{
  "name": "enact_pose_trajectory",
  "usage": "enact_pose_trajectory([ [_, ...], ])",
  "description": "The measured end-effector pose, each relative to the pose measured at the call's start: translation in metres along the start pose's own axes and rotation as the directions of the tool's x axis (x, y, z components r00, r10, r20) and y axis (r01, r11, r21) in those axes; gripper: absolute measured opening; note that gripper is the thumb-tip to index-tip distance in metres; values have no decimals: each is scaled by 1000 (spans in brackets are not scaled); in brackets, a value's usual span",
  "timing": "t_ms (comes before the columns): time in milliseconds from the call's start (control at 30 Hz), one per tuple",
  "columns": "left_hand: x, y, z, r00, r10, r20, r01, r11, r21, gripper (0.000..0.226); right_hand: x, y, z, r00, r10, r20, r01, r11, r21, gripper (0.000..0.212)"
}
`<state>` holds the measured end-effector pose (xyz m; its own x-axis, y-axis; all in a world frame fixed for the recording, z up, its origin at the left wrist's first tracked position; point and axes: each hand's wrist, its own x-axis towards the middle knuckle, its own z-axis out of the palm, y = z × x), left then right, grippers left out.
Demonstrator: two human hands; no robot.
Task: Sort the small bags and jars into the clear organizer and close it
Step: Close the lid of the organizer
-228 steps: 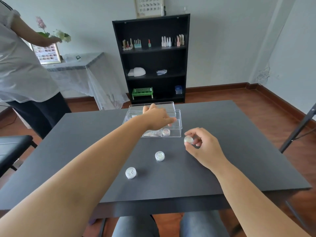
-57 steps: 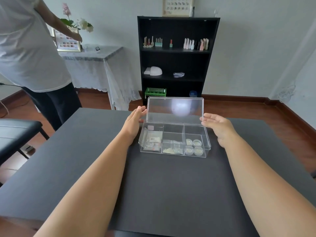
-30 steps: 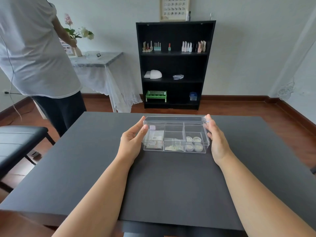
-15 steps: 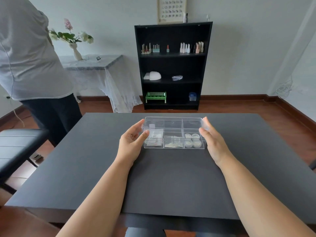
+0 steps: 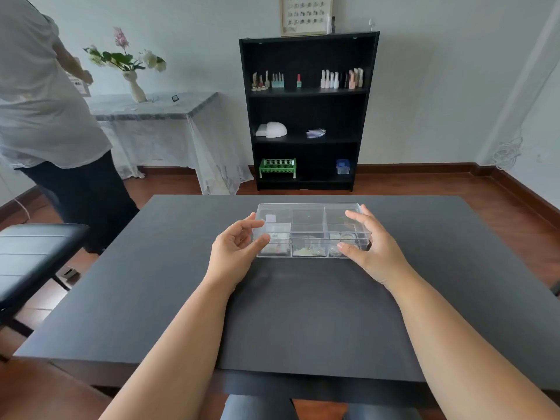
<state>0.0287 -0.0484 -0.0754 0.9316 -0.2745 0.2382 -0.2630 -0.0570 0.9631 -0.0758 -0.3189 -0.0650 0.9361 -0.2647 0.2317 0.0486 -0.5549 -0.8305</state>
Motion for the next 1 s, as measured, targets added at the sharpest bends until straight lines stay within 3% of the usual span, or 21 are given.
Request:
enact_pose_trajectory([
  [367, -3, 5, 1, 998, 33, -47, -29, 994, 101, 31, -4, -1, -4, 1000, -5, -31, 5, 1000, 8, 45],
  [533, -5, 8, 2, 993, 92, -78, -79, 984, 159, 29, -3, 0, -6, 999, 1, -38, 3, 993, 115, 36],
  [1000, -5, 9, -3, 997, 60, -40, -49, 972, 230, 28, -2, -1, -7, 1000, 4, -6, -4, 997, 82, 36],
])
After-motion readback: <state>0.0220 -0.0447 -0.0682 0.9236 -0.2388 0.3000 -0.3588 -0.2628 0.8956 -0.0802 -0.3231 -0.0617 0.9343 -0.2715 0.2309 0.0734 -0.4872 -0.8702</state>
